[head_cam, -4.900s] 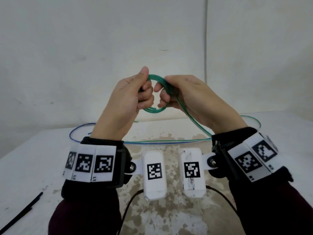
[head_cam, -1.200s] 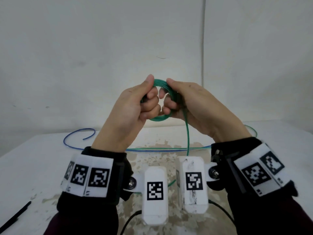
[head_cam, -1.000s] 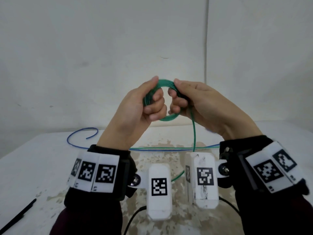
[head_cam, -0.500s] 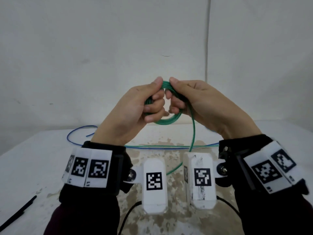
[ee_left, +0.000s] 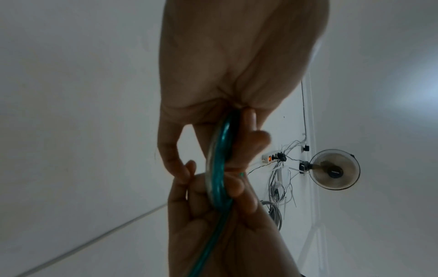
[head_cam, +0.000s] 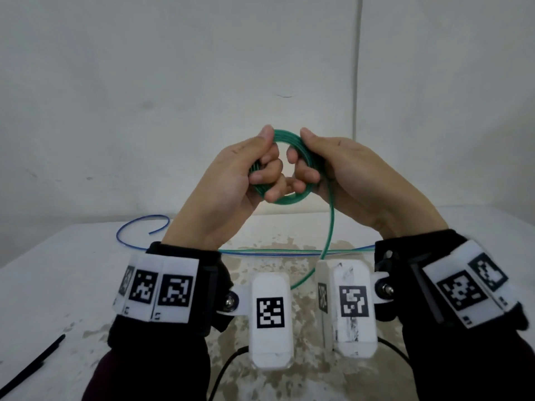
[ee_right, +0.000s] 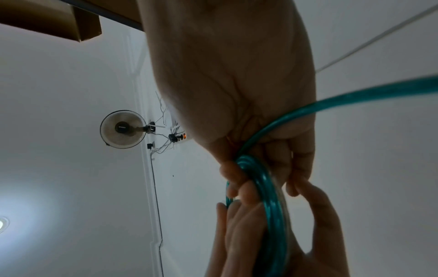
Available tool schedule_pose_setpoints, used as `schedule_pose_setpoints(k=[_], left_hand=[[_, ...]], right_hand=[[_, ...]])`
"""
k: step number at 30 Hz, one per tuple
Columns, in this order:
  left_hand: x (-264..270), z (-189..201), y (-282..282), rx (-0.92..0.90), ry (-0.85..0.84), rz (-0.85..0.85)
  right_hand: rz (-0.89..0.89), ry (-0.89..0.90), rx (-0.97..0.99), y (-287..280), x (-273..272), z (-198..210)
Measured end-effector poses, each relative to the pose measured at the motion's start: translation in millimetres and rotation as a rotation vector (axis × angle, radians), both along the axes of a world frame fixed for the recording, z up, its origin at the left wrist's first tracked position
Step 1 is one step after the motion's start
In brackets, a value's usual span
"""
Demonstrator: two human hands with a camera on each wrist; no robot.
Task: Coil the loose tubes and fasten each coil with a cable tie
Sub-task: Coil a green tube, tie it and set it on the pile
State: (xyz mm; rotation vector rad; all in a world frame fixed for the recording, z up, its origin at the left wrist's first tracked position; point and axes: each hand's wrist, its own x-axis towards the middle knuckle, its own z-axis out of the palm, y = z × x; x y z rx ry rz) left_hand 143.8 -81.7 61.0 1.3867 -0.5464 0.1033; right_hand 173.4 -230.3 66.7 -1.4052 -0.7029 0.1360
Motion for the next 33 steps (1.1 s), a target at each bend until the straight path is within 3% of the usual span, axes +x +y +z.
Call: schedule_pose_setpoints(k=[8, 12, 17, 22, 28, 33], left_hand=[[0.1, -1.0, 9.9, 0.162, 0.06, 0.004], [0.7, -0.6, 10.4, 0.127, -0.025, 0.067], [0.2, 2.9, -0.3, -0.042, -0.049, 0.072], [-0.5, -0.4, -1.6, 0.108, -0.03, 0.048], [2.8, 0.2, 1.5, -0.042, -0.103, 0.085], [2.2, -1.1, 1.9, 0.083, -0.039, 0.059]], right_hand=[[-0.095, -0.127, -0.162, 3.5, -1.5, -3.5], [-0.088, -0.072, -0.114, 6.5, -1.0, -4.4], [-0.012, -0.087, -0.052, -5.6, 0.9, -0.8], [-0.056, -0.176, -0.125, -3.0, 0.1, -2.8], [-0.033, -0.092, -0.016, 2.9, 1.3, -2.7], [-0.057, -0.143, -0.091, -1.9, 2.7, -4.3]])
